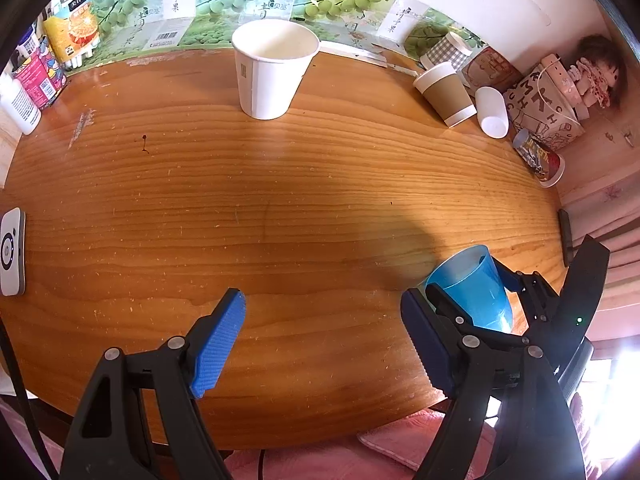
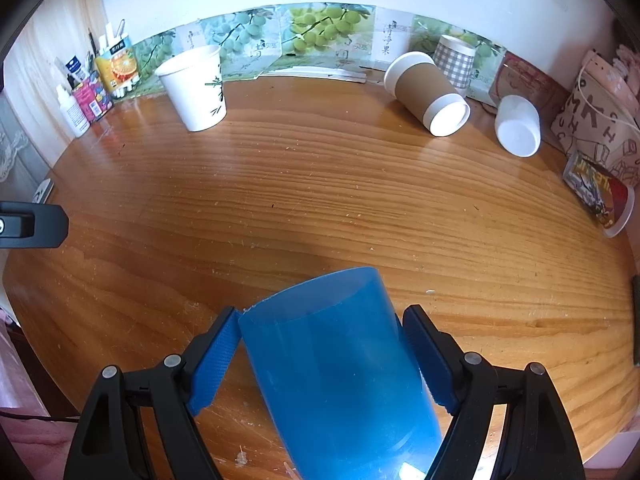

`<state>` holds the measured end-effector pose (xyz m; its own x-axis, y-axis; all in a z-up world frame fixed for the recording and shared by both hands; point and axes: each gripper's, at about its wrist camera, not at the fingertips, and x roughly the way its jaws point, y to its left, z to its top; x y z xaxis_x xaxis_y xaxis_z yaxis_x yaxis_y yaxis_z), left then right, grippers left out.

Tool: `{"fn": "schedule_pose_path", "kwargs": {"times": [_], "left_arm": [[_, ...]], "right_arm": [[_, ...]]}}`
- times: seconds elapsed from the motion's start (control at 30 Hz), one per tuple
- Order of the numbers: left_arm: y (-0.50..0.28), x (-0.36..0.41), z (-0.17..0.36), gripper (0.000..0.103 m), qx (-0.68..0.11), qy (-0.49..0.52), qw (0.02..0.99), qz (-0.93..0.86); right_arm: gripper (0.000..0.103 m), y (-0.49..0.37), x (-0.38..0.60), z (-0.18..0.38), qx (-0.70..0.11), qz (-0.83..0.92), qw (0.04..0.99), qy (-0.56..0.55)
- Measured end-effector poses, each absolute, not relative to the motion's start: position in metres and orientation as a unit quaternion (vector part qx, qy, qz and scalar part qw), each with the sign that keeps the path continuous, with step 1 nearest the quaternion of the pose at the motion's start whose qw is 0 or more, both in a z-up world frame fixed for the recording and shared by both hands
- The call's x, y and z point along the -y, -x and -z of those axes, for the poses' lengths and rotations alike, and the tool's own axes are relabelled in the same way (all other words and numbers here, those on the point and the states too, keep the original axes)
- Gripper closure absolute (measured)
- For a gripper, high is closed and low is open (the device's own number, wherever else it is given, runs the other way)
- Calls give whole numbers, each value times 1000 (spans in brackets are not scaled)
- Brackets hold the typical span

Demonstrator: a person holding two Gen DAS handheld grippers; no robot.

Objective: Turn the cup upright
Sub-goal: 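Grasp the blue cup with the right gripper while the left gripper releases it, then rotate the blue cup upright with the right gripper and lower it onto the desk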

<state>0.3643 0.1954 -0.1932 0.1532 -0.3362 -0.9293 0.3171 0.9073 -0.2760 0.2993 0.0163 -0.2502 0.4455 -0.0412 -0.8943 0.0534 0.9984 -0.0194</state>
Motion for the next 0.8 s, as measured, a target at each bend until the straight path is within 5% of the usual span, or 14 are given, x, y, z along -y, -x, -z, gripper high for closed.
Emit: {"fn": "schedule_pose_path", "kwargs": {"times": [0.8], "left_arm": [[-359, -202, 186, 20, -602, -4, 766, 226]], "right_arm": [[24, -290, 6, 205, -430, 45, 899, -67]]}}
